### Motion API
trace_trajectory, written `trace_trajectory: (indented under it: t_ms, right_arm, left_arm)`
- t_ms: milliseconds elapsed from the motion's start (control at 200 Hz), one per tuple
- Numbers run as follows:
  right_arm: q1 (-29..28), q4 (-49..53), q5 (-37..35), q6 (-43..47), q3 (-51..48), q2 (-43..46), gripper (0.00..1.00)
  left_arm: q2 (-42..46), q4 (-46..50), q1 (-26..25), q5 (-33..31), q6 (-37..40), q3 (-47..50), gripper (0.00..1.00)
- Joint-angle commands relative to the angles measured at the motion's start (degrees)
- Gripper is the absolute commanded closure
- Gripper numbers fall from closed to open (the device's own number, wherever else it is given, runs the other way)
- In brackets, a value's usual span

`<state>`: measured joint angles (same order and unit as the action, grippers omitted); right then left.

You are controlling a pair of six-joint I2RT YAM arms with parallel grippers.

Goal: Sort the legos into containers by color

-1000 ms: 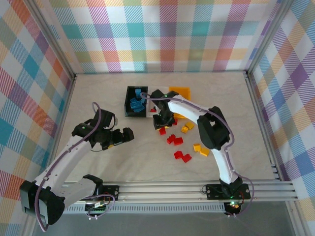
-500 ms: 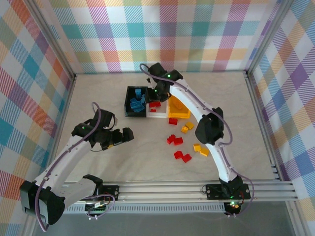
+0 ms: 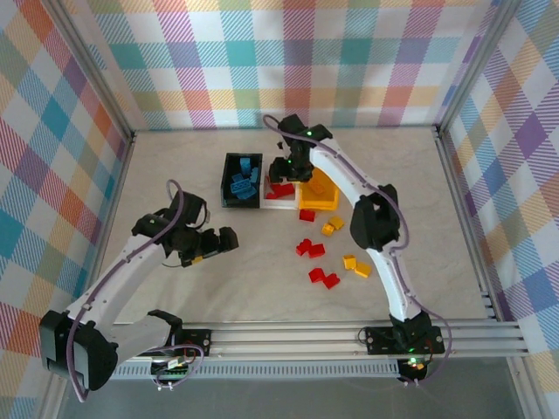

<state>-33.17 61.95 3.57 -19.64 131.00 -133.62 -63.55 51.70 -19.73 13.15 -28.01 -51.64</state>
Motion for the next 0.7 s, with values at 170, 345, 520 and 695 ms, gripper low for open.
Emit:
trace_trajectory:
  t_ms: [170, 345, 520, 695]
  right_arm:
    - [-1.37, -9.47, -3.04, -4.45, -37.63, 25.82, 0.34]
    - [-2.88, -7.07, 0.39, -3.2, -47.38, 28.23, 0.34]
    - [-3.8, -10.69, 1.87, -4.07, -56.1, 30.3, 0.33]
    - [-4.45, -12.38, 2.69, -6.04, -57.58, 28.96, 0.32]
  left_arm:
    - [-5.23, -6.54, -2.77, 2.66, 0.59, -2.6, 0.0]
    - [-8.31, -6.95, -5.89, 2.32, 1.38, -4.35, 0.0]
    - [-8.02, -7.93, -6.18, 2.84, 0.83, -3.27, 0.0]
    - [-6.3, -6.88, -6.12, 2.35, 0.94, -2.22, 0.0]
